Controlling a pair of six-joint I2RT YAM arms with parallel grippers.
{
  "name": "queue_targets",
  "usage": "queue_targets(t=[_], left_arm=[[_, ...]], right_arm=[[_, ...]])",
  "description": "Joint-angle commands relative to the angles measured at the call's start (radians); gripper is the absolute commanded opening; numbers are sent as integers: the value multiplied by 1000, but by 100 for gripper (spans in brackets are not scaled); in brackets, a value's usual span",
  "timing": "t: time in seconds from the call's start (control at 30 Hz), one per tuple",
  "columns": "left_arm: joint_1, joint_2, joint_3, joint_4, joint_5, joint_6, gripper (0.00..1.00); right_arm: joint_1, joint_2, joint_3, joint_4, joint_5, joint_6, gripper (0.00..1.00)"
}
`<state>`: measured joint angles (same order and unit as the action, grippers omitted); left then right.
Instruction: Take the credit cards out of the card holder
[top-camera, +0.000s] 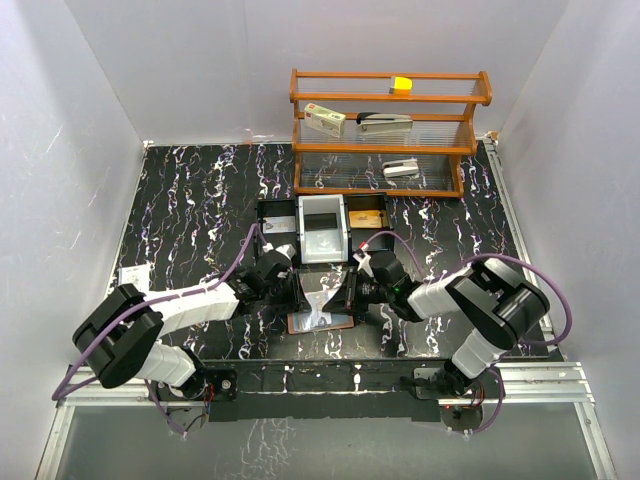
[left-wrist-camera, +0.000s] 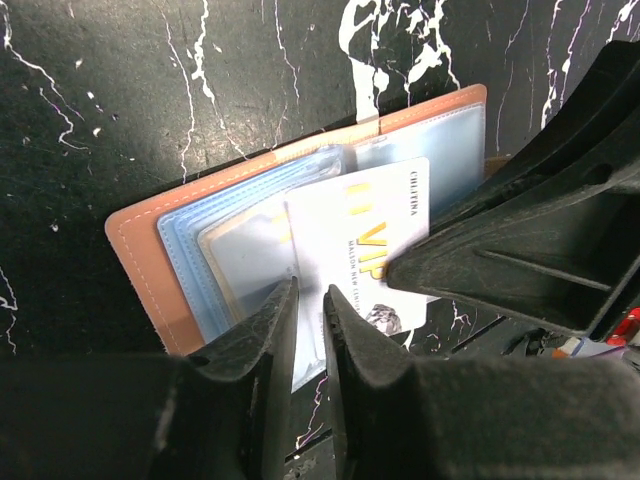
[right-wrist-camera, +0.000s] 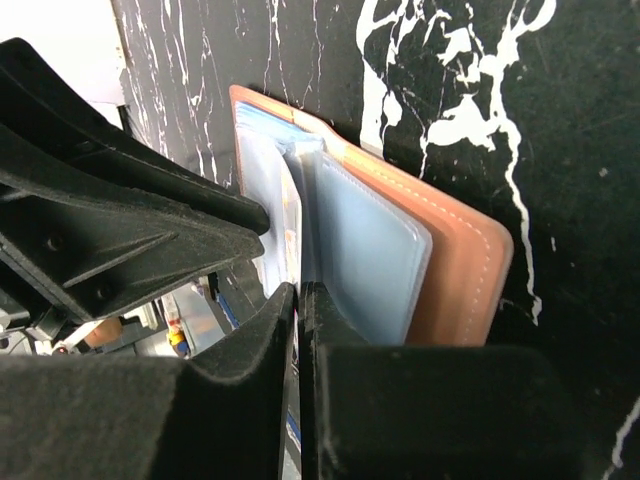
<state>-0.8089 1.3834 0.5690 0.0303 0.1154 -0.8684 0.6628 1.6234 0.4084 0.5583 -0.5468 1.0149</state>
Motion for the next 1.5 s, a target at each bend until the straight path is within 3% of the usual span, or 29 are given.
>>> queue_targets(t=[0.0,0.17,0.43,0.6,1.0,1.27,1.47], left_arm=[[-9,-4,-44,-89,-13,25,18],[-11,5,-35,-54,21,51,19],[-12,54,-16,-53,42,85,16],[-15,42,-14,-83,1,93,14],[-18,53,-51,-29,26,43,15],[-17,-62,-54,-77,-22,40,18],[-18,-143,-42,-93,-31,53,27]], right_arm=[[-20,-63,-23,29,15,-20,2],[-20,-88,-32,7,13,-12,3],[-20,-65,-13,15,16,-1,21],[-23,-48,11,16,12,-8,23],[-23,-48,12,6,-15,-49,0],[-35,-174,12,-178,81,-128,0],[-36,-244,13,-217,72,-153,0]])
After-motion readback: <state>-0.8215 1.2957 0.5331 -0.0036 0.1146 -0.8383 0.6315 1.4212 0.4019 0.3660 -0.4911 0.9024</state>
